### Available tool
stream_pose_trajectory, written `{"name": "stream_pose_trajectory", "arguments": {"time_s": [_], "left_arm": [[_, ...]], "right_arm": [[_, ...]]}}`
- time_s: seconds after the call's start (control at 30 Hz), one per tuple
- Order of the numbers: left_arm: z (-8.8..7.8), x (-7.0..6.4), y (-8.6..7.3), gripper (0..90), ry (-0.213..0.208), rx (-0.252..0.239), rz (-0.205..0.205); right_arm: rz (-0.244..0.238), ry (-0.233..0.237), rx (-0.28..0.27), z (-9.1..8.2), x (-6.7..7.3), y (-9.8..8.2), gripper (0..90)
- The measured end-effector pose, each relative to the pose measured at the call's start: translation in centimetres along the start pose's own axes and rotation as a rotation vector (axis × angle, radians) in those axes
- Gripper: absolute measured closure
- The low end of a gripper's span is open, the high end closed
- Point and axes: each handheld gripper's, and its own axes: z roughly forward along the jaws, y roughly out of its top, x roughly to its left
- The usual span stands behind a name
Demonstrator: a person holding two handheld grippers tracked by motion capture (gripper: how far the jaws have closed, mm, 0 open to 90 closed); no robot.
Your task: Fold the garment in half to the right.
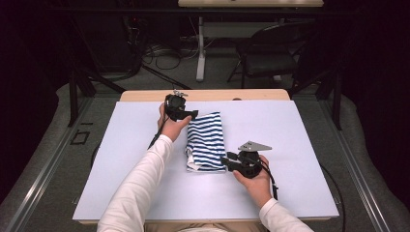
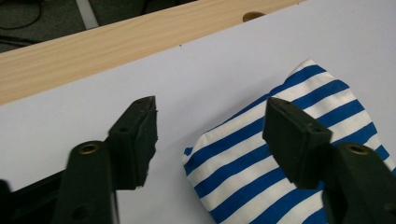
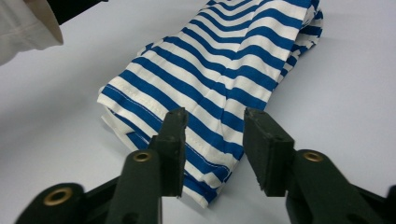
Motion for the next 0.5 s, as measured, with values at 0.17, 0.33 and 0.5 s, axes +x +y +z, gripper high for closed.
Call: {"name": "stream_pose_trajectory", "arguments": {"time_s": [0.17,0.33,0.5], "left_arm": [[-0.7,-0.1,0.0,24.8,-0.009,-0.013,0.008],[-1.5,-0.2,-0.1,14.9,-0.023,-0.032,0.010],[-2.4,-0.1,-0.4,14.5,-0.055,-0.045,0.005]], "right_arm": [[-0.012,-0.022,-0.002,-0.1,-0.1,0.3,46.7],[-0.017,-0.039,-0.007,-0.5,-0.3,1.1,35.4],[-0.037,-0.077,-0.015,-0.9,-0.2,1.5,25.1]]}}
